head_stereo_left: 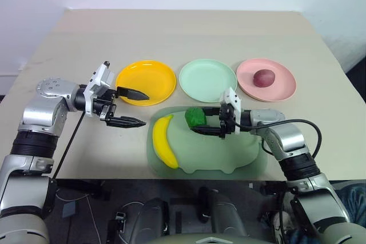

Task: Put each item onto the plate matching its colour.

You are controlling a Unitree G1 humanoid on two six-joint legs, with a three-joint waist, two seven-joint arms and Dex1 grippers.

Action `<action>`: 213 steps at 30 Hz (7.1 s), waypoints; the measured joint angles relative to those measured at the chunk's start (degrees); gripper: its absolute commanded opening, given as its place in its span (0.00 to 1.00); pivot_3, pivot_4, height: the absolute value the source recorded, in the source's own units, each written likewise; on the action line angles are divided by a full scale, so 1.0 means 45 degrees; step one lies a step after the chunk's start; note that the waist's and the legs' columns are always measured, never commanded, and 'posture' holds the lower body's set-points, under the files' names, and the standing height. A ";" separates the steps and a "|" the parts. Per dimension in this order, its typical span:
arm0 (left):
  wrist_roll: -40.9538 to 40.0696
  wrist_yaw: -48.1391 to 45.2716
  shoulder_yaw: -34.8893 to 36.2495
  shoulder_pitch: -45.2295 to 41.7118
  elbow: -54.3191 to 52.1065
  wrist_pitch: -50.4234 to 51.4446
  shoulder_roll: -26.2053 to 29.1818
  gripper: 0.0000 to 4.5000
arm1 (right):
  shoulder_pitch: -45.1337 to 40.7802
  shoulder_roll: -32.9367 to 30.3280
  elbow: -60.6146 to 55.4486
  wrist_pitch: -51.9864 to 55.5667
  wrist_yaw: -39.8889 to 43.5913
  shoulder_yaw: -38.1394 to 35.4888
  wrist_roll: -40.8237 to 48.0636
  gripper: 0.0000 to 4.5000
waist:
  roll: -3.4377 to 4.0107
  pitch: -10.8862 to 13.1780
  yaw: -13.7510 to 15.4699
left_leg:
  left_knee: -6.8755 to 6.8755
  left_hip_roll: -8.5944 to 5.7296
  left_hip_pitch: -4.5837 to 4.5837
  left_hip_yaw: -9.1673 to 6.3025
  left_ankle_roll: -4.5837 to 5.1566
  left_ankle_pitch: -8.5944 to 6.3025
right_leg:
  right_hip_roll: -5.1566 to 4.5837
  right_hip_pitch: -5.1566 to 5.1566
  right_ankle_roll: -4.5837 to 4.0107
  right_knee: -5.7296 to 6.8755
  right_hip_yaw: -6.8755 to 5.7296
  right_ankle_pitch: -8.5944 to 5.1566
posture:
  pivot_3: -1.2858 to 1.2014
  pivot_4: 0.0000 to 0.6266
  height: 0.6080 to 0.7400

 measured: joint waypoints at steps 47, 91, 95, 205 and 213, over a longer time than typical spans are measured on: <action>0.0238 0.0158 0.0304 -0.0053 -0.0031 0.2136 -0.0624 1.00 | -0.1544 -0.4302 0.5079 -0.3057 0.6065 -0.1671 -0.1008 0.99 | 0.0003 0.0002 0.0033 | -0.0001 0.0001 0.0001 0.0012 -0.0001 0.0000 | -0.0006 -0.0004 0.0002 -0.0001 0.0007 0.0001 | 0.52 0.24 1.00; 0.0552 0.4649 0.2089 0.2009 -0.2978 0.1489 -0.1941 1.00 | -0.1217 -0.5079 0.3470 -0.2634 0.6415 0.0207 0.1682 0.99 | 0.0000 0.0002 0.0034 | 0.0007 0.0009 0.0012 0.0006 -0.0005 0.0002 | -0.0008 0.0012 0.0001 -0.0003 0.0002 0.0002 | 0.52 0.24 1.00; 0.0521 0.5747 0.2408 0.2465 -0.3929 0.1499 -0.2226 1.00 | -0.1280 -0.4978 0.3663 -0.2605 0.6416 0.0208 0.1565 0.99 | 0.0000 0.0002 0.0071 | 0.0010 0.0008 0.0012 0.0002 -0.0004 0.0002 | -0.0009 0.0012 0.0001 -0.0004 0.0003 0.0002 | 0.52 0.24 1.00; -0.9522 2.3627 0.5811 0.2561 -0.9318 1.7310 -0.5158 1.00 | -0.2305 -0.3625 0.5659 -0.2127 0.6272 -0.0356 -0.0575 0.99 | -0.0005 -0.0001 0.0289 | 0.0005 -0.0006 0.0066 -0.0077 -0.0037 0.0019 | -0.0013 0.0074 -0.0003 -0.0006 0.0002 0.0001 | 0.52 0.24 1.00; -1.1611 2.5362 0.5540 0.3140 -0.8508 1.7239 -0.5055 1.00 | -0.2305 -0.3580 0.5691 -0.2267 0.6272 -0.0356 -0.0671 0.99 | -0.0005 -0.0001 0.0293 | 0.0005 -0.0010 0.0075 -0.0076 -0.0040 0.0020 | -0.0015 0.0079 -0.0003 -0.0006 0.0003 0.0001 | 0.52 0.24 1.00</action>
